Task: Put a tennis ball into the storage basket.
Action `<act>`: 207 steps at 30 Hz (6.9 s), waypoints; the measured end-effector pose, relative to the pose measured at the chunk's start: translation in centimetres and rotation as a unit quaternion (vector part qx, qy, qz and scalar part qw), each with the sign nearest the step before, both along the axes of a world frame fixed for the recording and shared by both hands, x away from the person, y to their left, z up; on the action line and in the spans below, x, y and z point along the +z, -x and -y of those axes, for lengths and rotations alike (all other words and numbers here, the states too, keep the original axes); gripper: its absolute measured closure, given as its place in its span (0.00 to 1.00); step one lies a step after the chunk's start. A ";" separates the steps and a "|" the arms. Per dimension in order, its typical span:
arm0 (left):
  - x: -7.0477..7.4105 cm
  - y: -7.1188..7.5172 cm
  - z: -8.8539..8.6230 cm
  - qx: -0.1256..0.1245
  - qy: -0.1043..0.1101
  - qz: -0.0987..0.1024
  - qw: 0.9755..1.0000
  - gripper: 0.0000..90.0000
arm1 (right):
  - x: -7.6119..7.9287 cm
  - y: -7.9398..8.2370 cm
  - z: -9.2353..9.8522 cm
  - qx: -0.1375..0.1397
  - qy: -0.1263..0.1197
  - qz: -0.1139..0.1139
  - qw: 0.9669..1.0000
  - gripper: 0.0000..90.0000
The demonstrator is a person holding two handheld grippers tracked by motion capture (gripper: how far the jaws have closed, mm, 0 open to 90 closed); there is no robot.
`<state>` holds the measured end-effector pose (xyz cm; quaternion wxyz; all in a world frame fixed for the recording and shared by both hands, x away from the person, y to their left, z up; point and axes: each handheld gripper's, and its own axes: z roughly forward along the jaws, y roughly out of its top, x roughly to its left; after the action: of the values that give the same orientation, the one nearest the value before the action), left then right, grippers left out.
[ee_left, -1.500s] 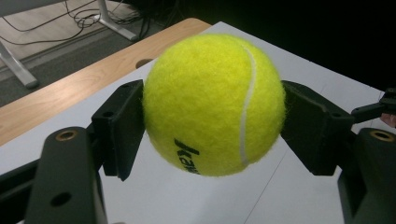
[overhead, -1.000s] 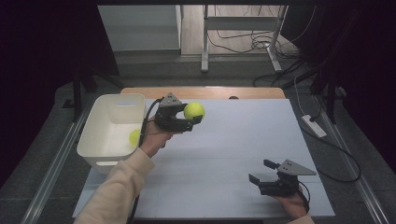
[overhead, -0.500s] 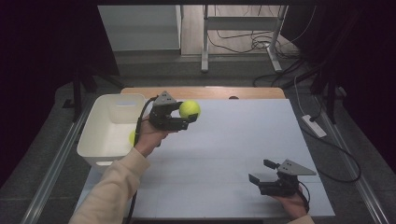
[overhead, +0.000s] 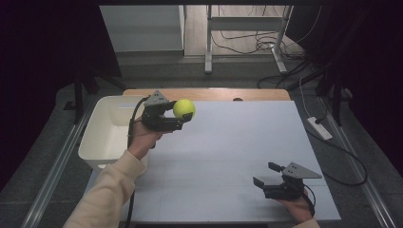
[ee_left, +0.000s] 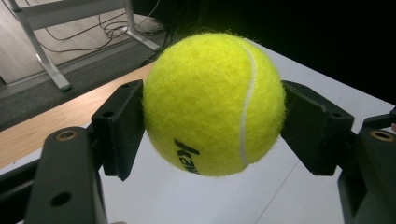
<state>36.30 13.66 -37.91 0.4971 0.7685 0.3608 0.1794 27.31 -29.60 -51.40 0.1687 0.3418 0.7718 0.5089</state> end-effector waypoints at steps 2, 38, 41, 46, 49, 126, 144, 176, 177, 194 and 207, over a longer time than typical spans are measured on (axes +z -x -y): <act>0.0 0.0 -0.4 0.004 0.000 -0.001 1.000 0.31 | 0.0 0.0 0.0 -0.001 -0.001 -0.001 1.000 0.13; 1.0 1.4 -4.9 0.055 0.012 0.013 0.998 0.31 | 0.1 0.1 0.0 -0.004 -0.003 0.002 1.000 0.13; 1.1 1.5 -5.2 0.060 0.014 0.013 0.998 0.31 | 0.0 0.0 0.0 -0.004 -0.003 0.001 1.000 0.13; 1.2 1.6 -5.7 0.065 0.013 0.014 0.998 0.31 | 0.1 0.0 0.1 -0.004 -0.003 0.001 1.000 0.13; 1.2 1.8 -6.2 0.069 0.012 0.015 0.997 0.31 | 0.1 0.0 0.1 -0.004 -0.003 0.001 1.000 0.13; -1.9 3.8 -14.8 0.179 -0.055 -0.076 0.979 0.30 | 0.0 0.0 0.0 -0.007 0.003 0.001 1.000 0.13; -1.9 3.9 -15.1 0.186 -0.060 -0.081 0.977 0.30 | 0.0 0.0 0.0 -0.006 0.004 0.001 1.000 0.13; -0.9 5.6 -13.1 0.109 0.036 -0.005 0.993 0.13 | -0.1 -0.4 0.1 -0.005 -0.006 -0.002 1.000 0.13; -0.9 5.7 -12.9 0.106 0.037 -0.003 0.994 0.13 | -0.1 -0.4 0.1 -0.005 -0.008 -0.002 1.000 0.13; -1.1 7.1 -10.4 0.064 0.050 0.021 0.997 0.12 | -0.1 -0.9 -0.4 0.008 -0.002 0.001 1.000 0.13; -1.3 7.7 -8.0 0.026 0.050 0.026 0.998 0.11 | 0.1 -0.5 -0.5 0.005 0.004 0.004 1.000 0.13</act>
<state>28.58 21.71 -39.21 0.5395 0.7278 0.3762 0.1943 27.78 -29.12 -51.35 0.1703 0.3354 0.7748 0.5082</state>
